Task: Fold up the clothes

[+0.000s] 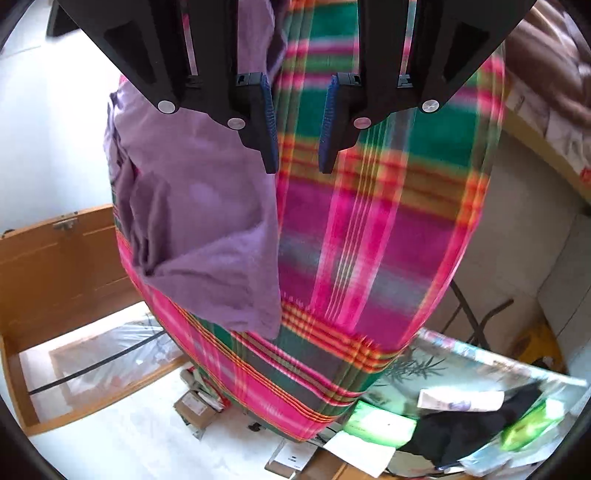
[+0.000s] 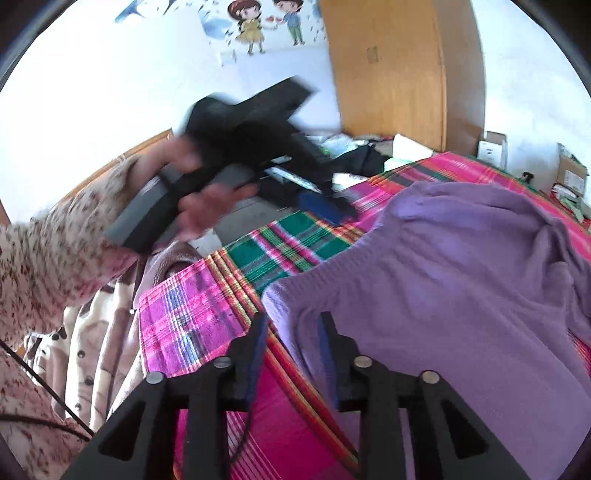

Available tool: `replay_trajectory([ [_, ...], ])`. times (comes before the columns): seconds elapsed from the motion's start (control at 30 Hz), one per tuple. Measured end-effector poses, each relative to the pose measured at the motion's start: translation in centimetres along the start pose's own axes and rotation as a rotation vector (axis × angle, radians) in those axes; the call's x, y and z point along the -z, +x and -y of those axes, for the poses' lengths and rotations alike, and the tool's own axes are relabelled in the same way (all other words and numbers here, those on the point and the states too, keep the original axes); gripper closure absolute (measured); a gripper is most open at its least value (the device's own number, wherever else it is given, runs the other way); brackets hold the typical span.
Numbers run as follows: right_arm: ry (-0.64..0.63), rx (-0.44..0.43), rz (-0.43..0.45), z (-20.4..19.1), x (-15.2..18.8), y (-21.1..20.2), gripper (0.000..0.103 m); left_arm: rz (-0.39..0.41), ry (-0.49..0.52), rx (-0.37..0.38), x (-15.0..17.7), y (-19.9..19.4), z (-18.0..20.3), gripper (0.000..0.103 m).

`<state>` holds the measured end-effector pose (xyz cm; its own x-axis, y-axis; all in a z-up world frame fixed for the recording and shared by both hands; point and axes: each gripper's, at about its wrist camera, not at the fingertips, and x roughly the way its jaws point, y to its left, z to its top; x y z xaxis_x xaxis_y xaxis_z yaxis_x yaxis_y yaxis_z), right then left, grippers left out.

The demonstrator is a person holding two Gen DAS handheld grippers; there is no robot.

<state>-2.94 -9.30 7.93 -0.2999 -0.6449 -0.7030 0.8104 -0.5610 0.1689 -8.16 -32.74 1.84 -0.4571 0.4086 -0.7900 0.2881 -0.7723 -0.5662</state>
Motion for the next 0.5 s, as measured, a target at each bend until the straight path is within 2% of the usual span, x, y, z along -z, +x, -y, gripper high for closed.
replay_trajectory([
  [0.13, 0.07, 0.076, 0.004, 2.6, 1.9, -2.1, 0.073, 0.012, -0.062, 0.003, 2.8, -0.9, -0.9, 0.066],
  [0.17, 0.088, 0.095, 0.004, 3.3, 2.4, -2.6, 0.073, 0.014, -0.09, 0.012, 3.8, -1.1, -1.4, 0.065],
  [0.27, 0.14, 0.153, 0.007, 5.2, 3.9, -4.2, 0.072, 0.019, -0.166, 0.084, 7.4, -1.7, -2.4, 0.063],
  [0.43, 0.232, 0.242, 0.012, 8.2, 6.5, -6.5, 0.069, 0.009, -0.298, 0.258, 11.6, -1.0, -3.0, 0.059],
  [0.5, 0.252, 0.256, 0.016, 8.8, 7.1, -7.0, 0.069, 0.024, -0.331, 0.281, 12.6, -1.0, -2.8, 0.059],
])
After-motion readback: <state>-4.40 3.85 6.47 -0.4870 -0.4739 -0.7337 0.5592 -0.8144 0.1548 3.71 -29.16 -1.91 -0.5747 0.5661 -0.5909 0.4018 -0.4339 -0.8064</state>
